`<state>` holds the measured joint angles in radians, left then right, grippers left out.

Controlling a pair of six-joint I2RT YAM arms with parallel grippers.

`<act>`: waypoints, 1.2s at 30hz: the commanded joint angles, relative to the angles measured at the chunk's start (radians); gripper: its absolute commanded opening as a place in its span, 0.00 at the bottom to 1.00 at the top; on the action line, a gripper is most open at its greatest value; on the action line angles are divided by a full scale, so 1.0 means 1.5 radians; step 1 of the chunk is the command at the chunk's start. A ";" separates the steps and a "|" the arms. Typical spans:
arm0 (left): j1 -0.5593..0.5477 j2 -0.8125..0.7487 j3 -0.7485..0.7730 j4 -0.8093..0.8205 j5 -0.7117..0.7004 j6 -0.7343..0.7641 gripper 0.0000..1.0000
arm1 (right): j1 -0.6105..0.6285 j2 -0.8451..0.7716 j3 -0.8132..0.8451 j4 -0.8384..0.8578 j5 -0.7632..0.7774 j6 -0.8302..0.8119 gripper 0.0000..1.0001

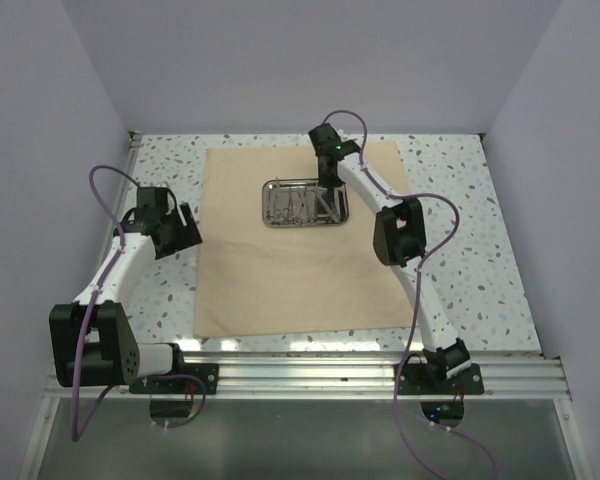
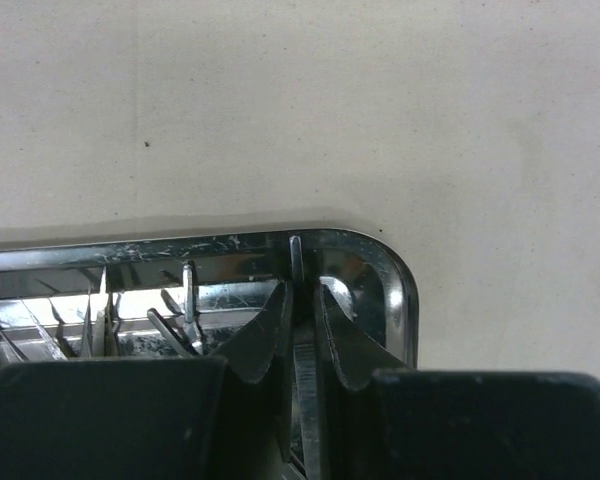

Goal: Open and lay out the surgical kit
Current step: Pick up the medical item from the container, then place the medical item in the surgical kit.

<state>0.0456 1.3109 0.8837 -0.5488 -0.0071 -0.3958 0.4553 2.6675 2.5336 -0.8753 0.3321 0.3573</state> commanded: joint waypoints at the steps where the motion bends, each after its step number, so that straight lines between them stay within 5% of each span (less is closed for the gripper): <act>1: 0.006 0.001 -0.007 0.035 0.025 0.015 0.75 | -0.023 -0.064 -0.015 -0.033 0.025 -0.014 0.00; 8: 0.007 0.022 0.012 0.047 0.049 0.009 0.81 | -0.044 -0.207 -0.092 0.003 0.011 -0.019 0.00; 13: 0.007 0.067 0.045 0.044 0.056 0.001 0.96 | -0.050 -0.383 -0.318 0.083 0.005 -0.013 0.00; 23: 0.005 0.139 0.098 0.066 0.080 -0.019 0.97 | -0.045 -0.703 -0.867 0.169 -0.103 0.068 0.00; 32: -0.005 0.170 0.141 0.043 0.065 -0.021 1.00 | -0.037 -0.736 -1.050 0.233 -0.187 0.084 0.00; 34: -0.006 0.166 0.146 0.039 0.061 -0.021 0.99 | -0.037 -0.720 -1.042 0.210 -0.185 0.082 0.24; 35: -0.006 0.160 0.147 0.037 0.058 -0.021 1.00 | -0.037 -0.719 -1.030 0.200 -0.177 0.080 0.62; 36: -0.006 0.156 0.148 0.036 0.054 -0.021 0.99 | -0.038 -0.722 -1.024 0.179 -0.172 0.075 0.77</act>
<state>0.0425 1.5669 1.0634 -0.4934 0.0898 -0.4118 0.3943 1.5902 0.9550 -0.6113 0.0864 0.4717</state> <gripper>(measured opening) 0.994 0.618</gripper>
